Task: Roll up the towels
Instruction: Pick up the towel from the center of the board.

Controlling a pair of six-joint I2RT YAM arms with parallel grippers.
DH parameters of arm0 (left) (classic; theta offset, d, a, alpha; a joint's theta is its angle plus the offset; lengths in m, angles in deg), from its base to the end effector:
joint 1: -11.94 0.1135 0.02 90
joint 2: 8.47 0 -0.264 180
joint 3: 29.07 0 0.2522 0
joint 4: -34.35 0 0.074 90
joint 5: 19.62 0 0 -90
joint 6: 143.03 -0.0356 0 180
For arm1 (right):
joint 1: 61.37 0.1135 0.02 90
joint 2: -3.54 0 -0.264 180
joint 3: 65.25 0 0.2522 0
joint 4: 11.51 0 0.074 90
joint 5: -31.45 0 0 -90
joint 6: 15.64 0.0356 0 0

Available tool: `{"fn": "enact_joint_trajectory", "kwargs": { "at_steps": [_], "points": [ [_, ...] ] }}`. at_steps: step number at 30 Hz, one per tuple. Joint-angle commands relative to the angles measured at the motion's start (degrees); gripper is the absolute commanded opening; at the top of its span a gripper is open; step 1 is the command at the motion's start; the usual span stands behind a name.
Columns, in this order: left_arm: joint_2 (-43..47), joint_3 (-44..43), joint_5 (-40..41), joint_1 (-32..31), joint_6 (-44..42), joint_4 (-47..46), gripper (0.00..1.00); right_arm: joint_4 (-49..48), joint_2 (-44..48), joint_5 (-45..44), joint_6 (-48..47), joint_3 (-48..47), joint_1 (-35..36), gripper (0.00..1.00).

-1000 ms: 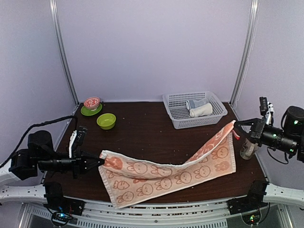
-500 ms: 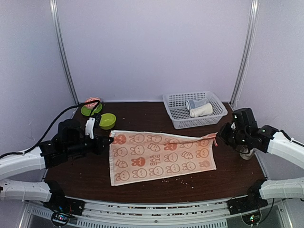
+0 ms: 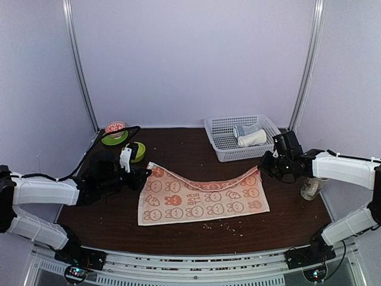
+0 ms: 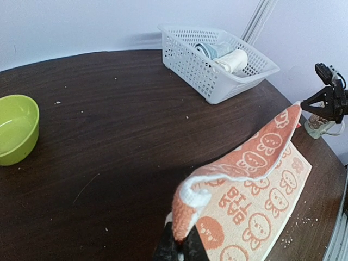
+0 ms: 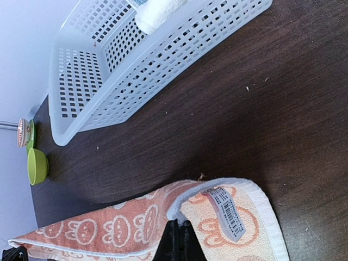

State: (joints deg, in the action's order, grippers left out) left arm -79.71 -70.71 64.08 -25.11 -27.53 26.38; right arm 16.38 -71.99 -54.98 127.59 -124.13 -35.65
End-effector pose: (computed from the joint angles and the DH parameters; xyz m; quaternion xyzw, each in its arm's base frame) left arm 0.2020 -0.1574 0.1986 0.1138 0.8187 -0.3301 0.4559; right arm 0.2456 0.1208 0.2200 0.2075 0.8983 0.2677 0.2798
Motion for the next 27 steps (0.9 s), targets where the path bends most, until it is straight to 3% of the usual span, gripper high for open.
{"fn": "enact_joint_trajectory", "kwargs": {
  "at_steps": [1, 9, 19, 24, 27],
  "points": [
    [3.9, 4.4, -0.5, 0.4, 0.0, -6.8, 0.00, -1.2, 3.0, 1.1, -1.8, 1.6, -0.4, 0.00],
    [6.0, 6.0, 1.9, 0.4, 0.7, 3.2, 0.01, -3.3, 5.2, 0.8, -1.3, 9.2, -0.4, 0.00],
    [4.6, 6.3, 0.5, 0.3, 7.0, 8.6, 0.45, -7.0, 3.8, 3.0, -0.6, 11.6, -0.4, 0.00],
    [8.9, 5.0, 2.6, 0.4, 12.7, 16.8, 0.56, -6.8, 3.9, 3.6, -1.1, 11.0, -0.3, 0.00],
    [11.0, 2.6, 3.6, 0.3, 21.3, 22.8, 0.61, -6.7, 3.9, 3.8, -1.3, 10.9, -0.3, 0.00]
  ]
}}
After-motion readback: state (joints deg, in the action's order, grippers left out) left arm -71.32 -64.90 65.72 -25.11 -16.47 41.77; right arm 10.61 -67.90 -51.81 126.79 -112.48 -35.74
